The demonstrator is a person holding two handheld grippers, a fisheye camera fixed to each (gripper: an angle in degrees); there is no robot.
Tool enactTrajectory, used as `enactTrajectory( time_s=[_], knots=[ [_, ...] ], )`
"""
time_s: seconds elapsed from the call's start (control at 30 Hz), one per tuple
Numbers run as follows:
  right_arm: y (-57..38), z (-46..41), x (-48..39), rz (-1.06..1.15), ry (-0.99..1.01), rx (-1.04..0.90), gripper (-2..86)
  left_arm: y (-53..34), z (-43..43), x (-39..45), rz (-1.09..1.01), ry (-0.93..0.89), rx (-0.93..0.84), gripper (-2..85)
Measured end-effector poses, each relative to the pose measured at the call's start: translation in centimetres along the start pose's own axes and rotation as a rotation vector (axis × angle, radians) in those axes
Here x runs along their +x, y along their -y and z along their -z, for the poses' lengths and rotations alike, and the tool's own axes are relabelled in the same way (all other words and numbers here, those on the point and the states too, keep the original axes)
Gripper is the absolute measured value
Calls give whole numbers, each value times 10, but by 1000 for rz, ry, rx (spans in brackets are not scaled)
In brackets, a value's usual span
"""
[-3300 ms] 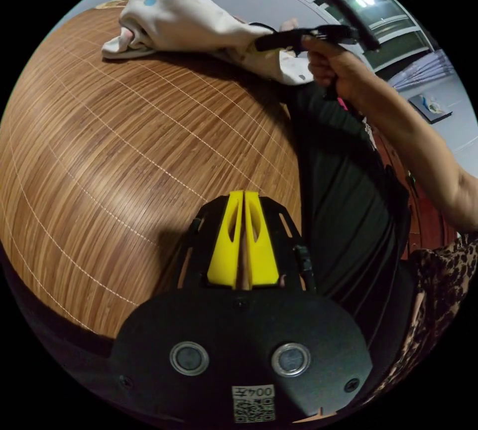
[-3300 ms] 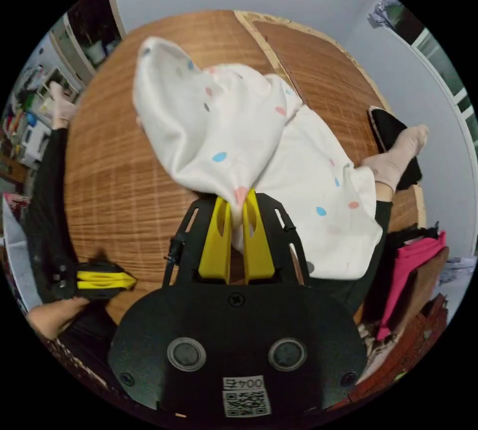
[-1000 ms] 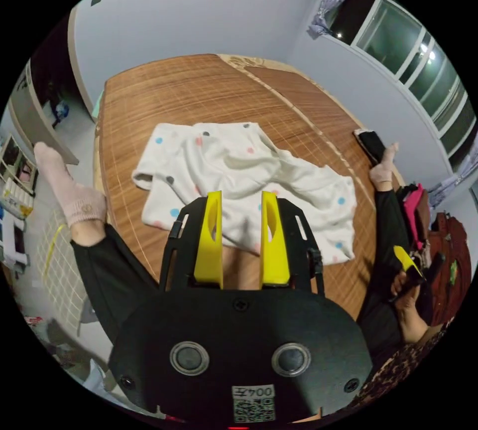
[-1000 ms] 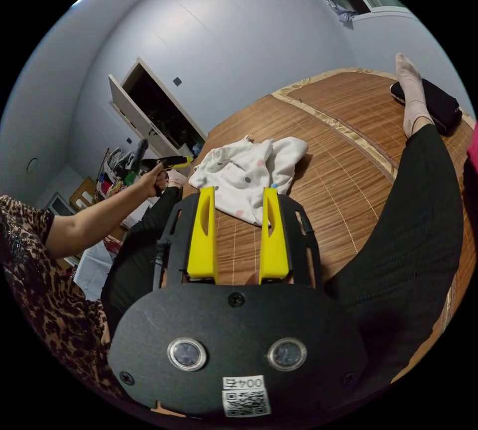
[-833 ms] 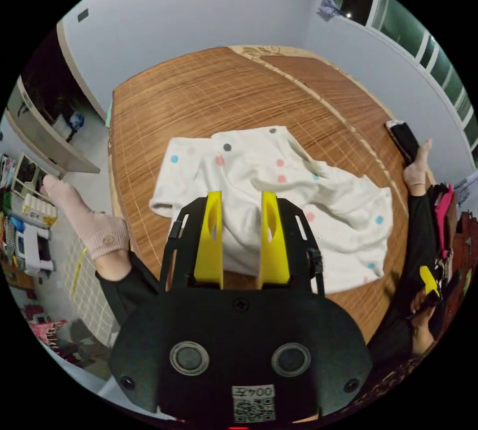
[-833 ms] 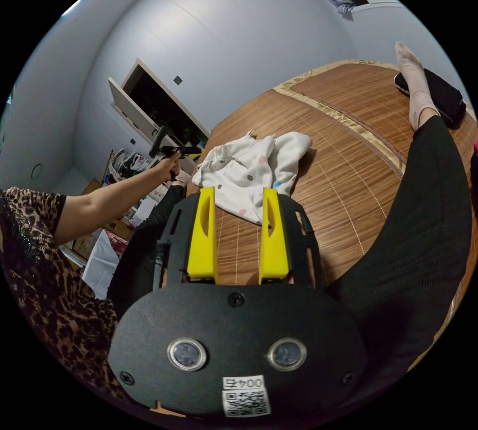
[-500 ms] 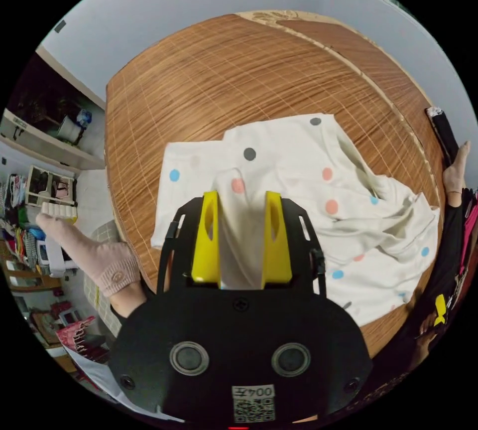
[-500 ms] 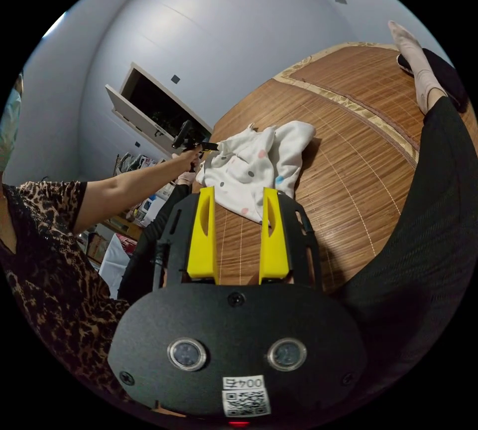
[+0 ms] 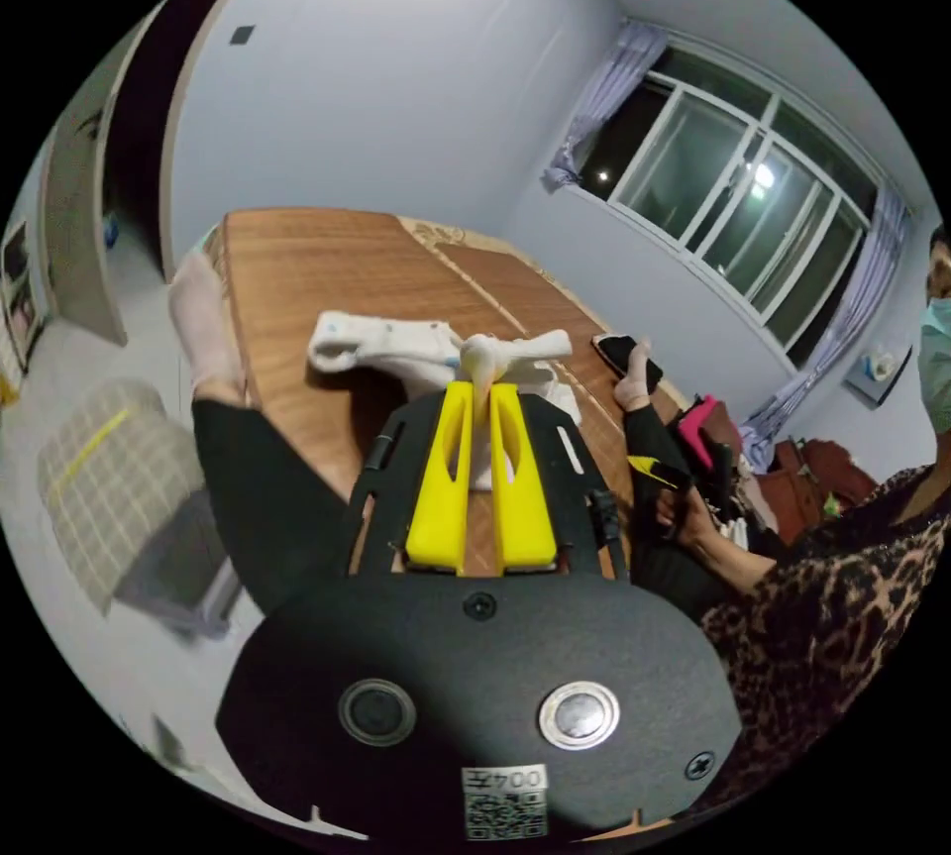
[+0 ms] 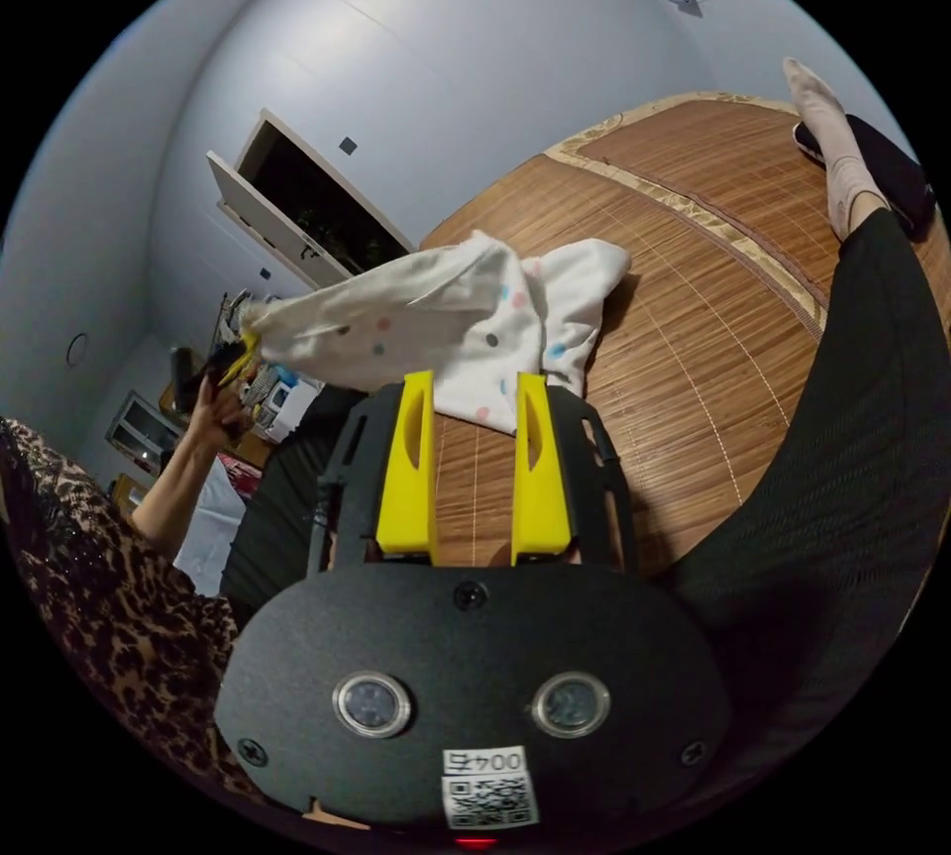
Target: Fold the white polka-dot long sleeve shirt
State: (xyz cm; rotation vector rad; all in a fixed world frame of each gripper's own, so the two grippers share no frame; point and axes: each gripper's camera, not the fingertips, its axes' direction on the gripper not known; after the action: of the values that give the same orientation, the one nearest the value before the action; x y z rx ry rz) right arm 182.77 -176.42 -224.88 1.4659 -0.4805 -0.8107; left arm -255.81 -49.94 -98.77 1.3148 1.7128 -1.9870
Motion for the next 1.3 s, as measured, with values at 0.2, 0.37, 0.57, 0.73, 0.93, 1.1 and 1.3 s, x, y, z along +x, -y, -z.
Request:
enactTrajectory(
  time_s=[0.2, 0.37, 0.57, 0.73, 0.93, 1.1, 1.3],
  knots=[
    [0, -16, -19, 16, -9, -49, 120, -153, 60, -65, 382, -119, 70, 30],
    [4, -34, -45, 79, -40, -116, 117, -188, 73, -78, 411, -113, 91, 30],
    [39, -83, -83, 234, -82, -231, 112, -197, 86, -74, 328, -37, 49, 30],
    [81, -149, -109, 336, -116, -351, 116, -211, 98, -81, 324, -21, 55, 31],
    [123, -230, -113, 369, -176, -508, 139, -223, 109, -89, 315, -19, 47, 31],
    [135, -267, -114, 408, -167, -554, 155, -230, 114, -94, 308, -14, 35, 32],
    [126, -287, -122, 490, -161, -603, 96, -241, 121, -102, 321, -25, 33, 32]
  ],
)
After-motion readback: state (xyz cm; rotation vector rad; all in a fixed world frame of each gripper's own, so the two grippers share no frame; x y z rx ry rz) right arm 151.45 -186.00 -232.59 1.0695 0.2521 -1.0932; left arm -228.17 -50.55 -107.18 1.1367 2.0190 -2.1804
